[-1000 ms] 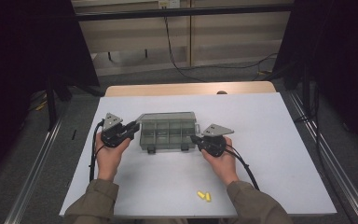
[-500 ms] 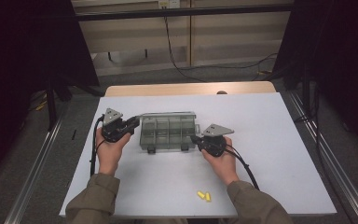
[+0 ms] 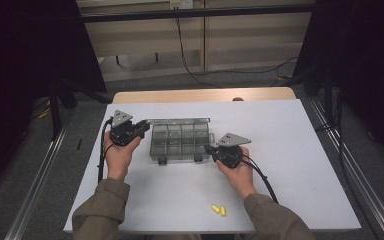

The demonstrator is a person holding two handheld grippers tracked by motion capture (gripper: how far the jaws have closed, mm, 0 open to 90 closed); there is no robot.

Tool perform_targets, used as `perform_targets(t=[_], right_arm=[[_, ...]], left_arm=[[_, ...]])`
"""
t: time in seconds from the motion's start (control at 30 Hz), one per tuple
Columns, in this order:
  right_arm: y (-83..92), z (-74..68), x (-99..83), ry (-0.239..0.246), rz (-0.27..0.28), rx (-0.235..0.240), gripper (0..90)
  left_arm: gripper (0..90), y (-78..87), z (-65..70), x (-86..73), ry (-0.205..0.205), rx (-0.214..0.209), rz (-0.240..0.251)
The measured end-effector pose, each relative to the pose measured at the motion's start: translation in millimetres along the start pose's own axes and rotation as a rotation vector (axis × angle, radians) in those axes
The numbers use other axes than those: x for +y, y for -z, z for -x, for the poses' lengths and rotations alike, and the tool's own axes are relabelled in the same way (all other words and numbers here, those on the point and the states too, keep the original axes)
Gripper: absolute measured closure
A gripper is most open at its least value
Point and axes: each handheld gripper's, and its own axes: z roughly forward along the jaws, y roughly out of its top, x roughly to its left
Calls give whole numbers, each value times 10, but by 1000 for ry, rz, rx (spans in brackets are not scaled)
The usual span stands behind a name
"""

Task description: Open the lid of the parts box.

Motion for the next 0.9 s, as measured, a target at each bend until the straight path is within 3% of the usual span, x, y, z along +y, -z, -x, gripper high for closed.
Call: perform_targets(t=[0.43, 0.53, 0.9], right_arm=[[0, 4, -1, 3, 1, 4, 900], [1, 5, -1, 4, 1, 4, 900], [2, 12, -1, 8, 0, 10, 900]], left_arm=[[795, -93, -35, 71, 16, 12, 4], [797, -109, -43, 103, 0, 19, -4], [801, -175, -67, 167, 3, 32, 0]])
